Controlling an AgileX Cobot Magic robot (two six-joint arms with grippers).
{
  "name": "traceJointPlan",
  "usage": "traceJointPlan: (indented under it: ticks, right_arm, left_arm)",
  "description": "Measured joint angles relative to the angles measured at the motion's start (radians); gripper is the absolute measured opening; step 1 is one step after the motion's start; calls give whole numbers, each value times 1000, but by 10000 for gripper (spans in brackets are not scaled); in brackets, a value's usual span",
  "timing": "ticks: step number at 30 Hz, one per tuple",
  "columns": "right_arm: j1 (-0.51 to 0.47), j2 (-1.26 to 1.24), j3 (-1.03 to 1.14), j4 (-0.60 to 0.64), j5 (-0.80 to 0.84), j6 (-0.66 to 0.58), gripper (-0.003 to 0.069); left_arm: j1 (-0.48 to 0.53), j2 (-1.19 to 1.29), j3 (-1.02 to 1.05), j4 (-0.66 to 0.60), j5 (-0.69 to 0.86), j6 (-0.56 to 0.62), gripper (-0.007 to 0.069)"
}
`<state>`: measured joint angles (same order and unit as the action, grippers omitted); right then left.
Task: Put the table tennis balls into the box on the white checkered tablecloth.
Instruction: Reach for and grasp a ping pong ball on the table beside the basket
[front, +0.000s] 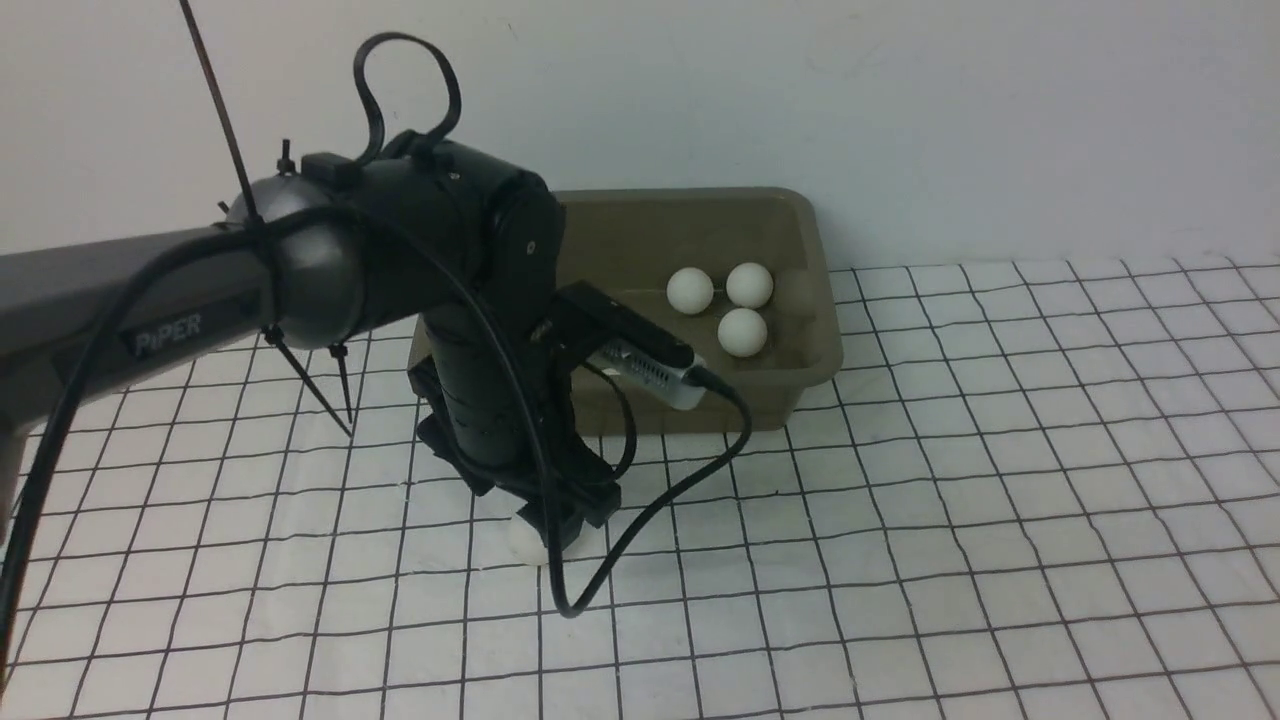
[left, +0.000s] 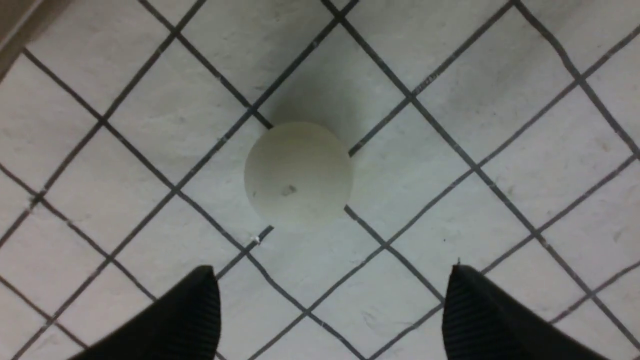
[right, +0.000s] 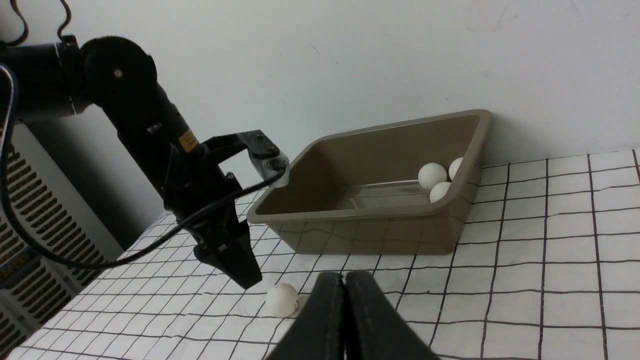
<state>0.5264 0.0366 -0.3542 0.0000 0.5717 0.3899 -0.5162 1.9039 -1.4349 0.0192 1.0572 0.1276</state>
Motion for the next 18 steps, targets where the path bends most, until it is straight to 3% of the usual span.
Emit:
traceJointPlan:
  ticks: [5,18]
  right_arm:
    - [0,0,1,0,0,0,-18]
    - [0,0,1,0,0,0,-18]
  left_arm:
    - [-1,1,17,16,-91,1,531]
    - [-1,79,22,60,-140,2,531]
